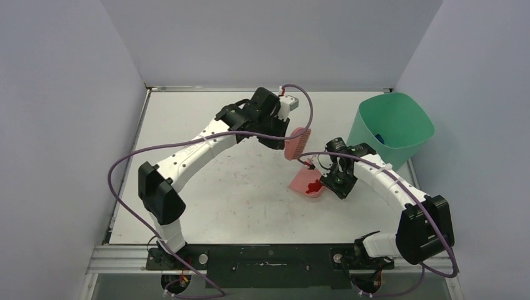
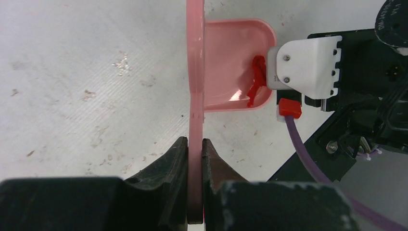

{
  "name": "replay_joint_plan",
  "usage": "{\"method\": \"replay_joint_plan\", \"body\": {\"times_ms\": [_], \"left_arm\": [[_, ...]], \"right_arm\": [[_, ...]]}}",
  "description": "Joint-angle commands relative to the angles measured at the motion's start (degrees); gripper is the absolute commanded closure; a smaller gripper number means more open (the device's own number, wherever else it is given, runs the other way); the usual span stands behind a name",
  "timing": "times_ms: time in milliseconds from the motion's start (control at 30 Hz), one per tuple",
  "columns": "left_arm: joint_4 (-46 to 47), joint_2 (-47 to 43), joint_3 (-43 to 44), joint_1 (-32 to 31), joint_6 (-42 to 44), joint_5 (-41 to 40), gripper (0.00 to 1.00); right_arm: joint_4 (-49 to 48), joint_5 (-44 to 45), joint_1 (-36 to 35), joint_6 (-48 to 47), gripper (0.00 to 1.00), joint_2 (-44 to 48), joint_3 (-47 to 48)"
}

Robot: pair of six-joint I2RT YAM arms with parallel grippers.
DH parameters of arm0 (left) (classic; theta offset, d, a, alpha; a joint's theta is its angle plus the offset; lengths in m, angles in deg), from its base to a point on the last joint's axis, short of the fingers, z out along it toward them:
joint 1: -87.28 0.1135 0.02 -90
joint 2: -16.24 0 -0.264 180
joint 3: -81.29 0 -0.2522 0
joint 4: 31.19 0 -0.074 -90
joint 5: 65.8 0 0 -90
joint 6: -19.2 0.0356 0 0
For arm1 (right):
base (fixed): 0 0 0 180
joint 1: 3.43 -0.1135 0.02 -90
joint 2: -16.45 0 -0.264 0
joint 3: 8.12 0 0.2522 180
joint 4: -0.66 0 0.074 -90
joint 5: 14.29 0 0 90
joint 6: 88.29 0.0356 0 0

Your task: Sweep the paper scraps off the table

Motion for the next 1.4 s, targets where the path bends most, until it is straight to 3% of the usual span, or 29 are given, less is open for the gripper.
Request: {"method": "replay_joint_plan", "body": {"times_ms": [0,200,367,467,800,1167,1367], "left_arm": [[-4.03,-5.65,0.29,1.31,0.36,-10.44,1.00],[-11.98,1.41,5.03,2.10,3.82,-21.87,1.00],[-17.20,3.88,3.81,1.78,3.74,-25.49,1.00],[-16.89,2.65,-0.49,1.71,4.18,-24.49,1.00],[-9.51,-1.20,-10.67,0.37,2.44,-10.22,1.00],[-11.69,-13.45,-15.15,1.99,4.75,-14.93,1.00],[0.84,-25.97,-29.31,6.99,4.55,-9.27,1.00]], "right_arm": [[4.64,1.05,0.39,-0.01,0.91,4.82,0.20],[8.70,3.19,0.51,-0.15,0.91,7.45,0.80],[9.02,3.99,0.76,-1.75,0.91,9.26,-3.52],[9.07,3.99,0.81,-2.75,0.91,9.97,-5.88],[5.07,-0.23,0.74,-4.92,0.91,6.76,-5.36],[-2.55,-12.37,1.15,-5.13,0.94,13.76,-0.79],[-5.47,-15.15,1.28,-4.74,0.95,18.87,2.06]]}}
